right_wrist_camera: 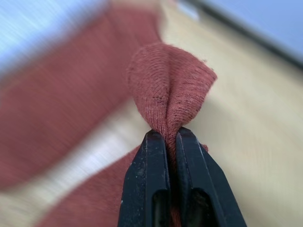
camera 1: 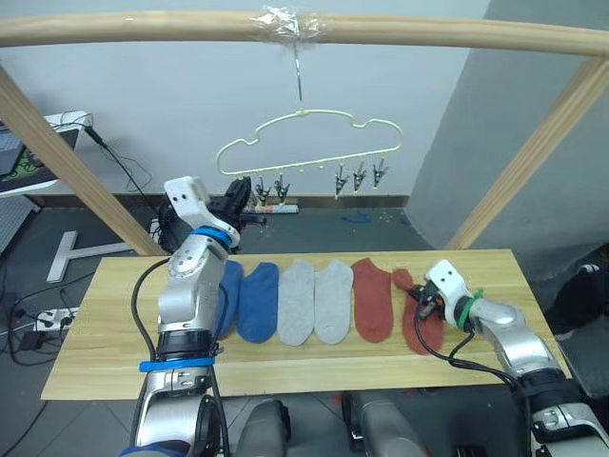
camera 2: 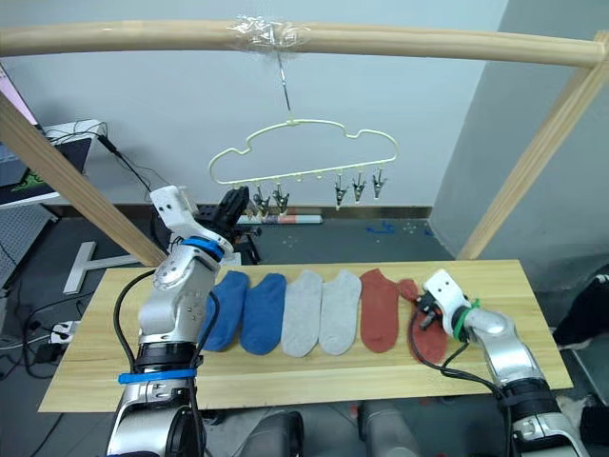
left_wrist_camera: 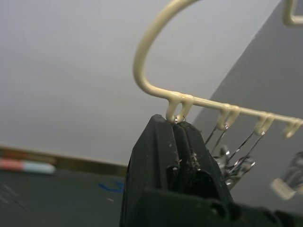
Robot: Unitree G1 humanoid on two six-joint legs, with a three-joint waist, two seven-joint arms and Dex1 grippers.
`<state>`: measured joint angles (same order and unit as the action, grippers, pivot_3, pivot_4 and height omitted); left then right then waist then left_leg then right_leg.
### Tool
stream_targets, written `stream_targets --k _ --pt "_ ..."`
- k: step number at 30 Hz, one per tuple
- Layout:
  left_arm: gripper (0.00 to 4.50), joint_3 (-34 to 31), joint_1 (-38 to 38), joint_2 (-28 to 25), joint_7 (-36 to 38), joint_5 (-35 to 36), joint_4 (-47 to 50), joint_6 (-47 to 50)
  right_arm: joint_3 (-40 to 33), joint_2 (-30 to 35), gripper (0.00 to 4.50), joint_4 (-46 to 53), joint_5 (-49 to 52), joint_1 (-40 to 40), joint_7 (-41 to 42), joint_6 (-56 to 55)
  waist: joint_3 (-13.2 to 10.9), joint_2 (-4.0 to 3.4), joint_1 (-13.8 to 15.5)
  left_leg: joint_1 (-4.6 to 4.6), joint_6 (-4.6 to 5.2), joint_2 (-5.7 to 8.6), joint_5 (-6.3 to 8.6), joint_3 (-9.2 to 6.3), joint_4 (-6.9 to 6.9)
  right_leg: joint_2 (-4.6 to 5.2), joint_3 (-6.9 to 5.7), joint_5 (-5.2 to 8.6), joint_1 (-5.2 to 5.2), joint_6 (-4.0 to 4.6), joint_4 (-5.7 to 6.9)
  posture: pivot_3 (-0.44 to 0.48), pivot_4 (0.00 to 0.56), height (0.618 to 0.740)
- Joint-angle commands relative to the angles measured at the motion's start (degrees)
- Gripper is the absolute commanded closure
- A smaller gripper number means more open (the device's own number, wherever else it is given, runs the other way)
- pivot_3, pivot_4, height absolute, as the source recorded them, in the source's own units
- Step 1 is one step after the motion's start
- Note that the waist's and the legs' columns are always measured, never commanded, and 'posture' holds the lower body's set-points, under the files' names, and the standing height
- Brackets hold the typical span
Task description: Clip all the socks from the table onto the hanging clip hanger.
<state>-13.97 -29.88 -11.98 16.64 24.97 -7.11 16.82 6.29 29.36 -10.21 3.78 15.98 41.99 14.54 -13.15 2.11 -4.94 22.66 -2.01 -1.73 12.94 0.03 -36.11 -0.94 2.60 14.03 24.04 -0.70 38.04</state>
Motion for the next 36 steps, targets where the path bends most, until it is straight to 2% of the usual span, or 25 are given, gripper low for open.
stream_targets --k 1,4,10,15,19,26,36 --pt "4.5 -4.2 1.1 -0.5 -0.5 7.7 2.0 8.8 2.6 -2.2 4.48 11.4 2.7 1.8 1.7 5.7 0.0 0.01 0.0 -0.01 0.0 0.0 0.0 -0.07 0.0 -0.01 -0.03 0.0 -0.02 0.0 0.0 -0.024 0.248 0.74" --pt "4.5 -6.9 1.0 -0.7 -0.6 14.9 4.5 15.4 6.6 -8.1 4.48 16.0 3.8 5.8 0.7 11.1 0.0 0.02 -0.3 -0.02 -0.01 -0.14 -0.01 -0.1 0.04 -0.12 -0.03 0.0 0.02 0.0 0.04 -0.014 0.243 0.74" --pt "4.5 -7.8 2.8 -1.6 -1.2 22.3 10.4 23.1 10.5 -16.1 4.48 9.0 1.2 12.8 -1.9 10.0 -0.1 -0.01 1.0 0.2 -0.04 -0.15 -0.02 -0.44 0.03 -0.14 -0.12 0.0 0.06 0.02 -0.07 0.014 0.23 0.74" --pt "4.5 -7.5 3.7 -1.8 -1.7 25.2 12.7 25.4 11.4 -18.4 4.48 4.6 0.8 16.1 -2.0 8.0 -0.1 0.0 1.8 0.27 -0.04 0.04 -0.02 -0.49 0.02 0.16 -0.08 0.0 0.07 0.01 -0.2 0.033 0.219 0.74" --pt "4.5 -6.0 5.5 -1.6 -1.7 25.3 15.6 25.6 10.8 -23.2 4.48 -0.2 1.3 20.9 -3.6 6.1 -0.1 0.02 1.9 0.27 -0.03 0.01 -0.02 -0.49 0.02 0.18 -0.09 0.0 0.08 0.01 -0.19 0.041 0.214 0.74" --pt "4.5 -5.3 7.6 -2.3 -1.8 26.7 17.7 26.8 10.1 -25.3 4.48 0.7 1.9 21.5 -4.1 6.2 -0.1 0.02 2.3 0.3 -0.04 -0.03 -0.02 -0.89 0.05 0.11 -0.23 0.0 0.09 0.03 -0.11 0.049 0.209 0.74" --pt "4.5 -5.8 6.7 -2.3 -2.4 26.1 16.3 25.6 9.7 -24.4 4.48 2.6 2.2 20.9 -3.7 7.1 0.0 0.02 2.3 0.3 -0.04 -0.02 -0.02 -0.85 0.02 0.15 -0.19 0.0 0.08 0.03 -0.11 0.044 0.193 0.74"
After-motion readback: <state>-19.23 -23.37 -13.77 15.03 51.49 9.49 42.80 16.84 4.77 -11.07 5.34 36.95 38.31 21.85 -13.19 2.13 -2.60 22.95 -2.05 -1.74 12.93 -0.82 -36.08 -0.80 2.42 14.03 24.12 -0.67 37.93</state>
